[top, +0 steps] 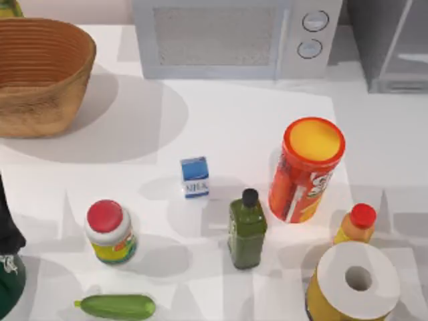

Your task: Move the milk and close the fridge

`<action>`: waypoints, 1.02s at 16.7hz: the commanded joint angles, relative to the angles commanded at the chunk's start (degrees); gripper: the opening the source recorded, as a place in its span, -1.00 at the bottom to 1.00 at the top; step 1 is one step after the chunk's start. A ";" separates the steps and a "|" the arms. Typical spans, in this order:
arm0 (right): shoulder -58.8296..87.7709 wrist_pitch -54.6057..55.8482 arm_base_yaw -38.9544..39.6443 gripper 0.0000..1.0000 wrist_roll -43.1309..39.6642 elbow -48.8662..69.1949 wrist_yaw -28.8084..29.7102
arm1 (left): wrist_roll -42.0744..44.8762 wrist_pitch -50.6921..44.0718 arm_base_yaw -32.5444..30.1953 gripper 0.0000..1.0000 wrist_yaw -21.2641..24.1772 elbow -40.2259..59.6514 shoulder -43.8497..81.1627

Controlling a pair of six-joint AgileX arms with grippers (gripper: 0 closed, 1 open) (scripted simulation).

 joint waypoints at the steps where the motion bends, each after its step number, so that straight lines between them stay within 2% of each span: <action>1: 1.73 1.94 2.43 1.00 0.04 0.23 2.14 | 0.00 0.00 0.00 1.00 0.00 0.00 0.00; 13: 24.30 23.49 29.86 1.00 0.58 1.08 29.88 | 0.00 0.00 0.00 1.00 0.00 0.00 0.00; 17: 26.53 26.11 32.39 1.00 0.72 1.33 32.76 | 0.00 0.00 0.00 1.00 0.00 0.00 0.00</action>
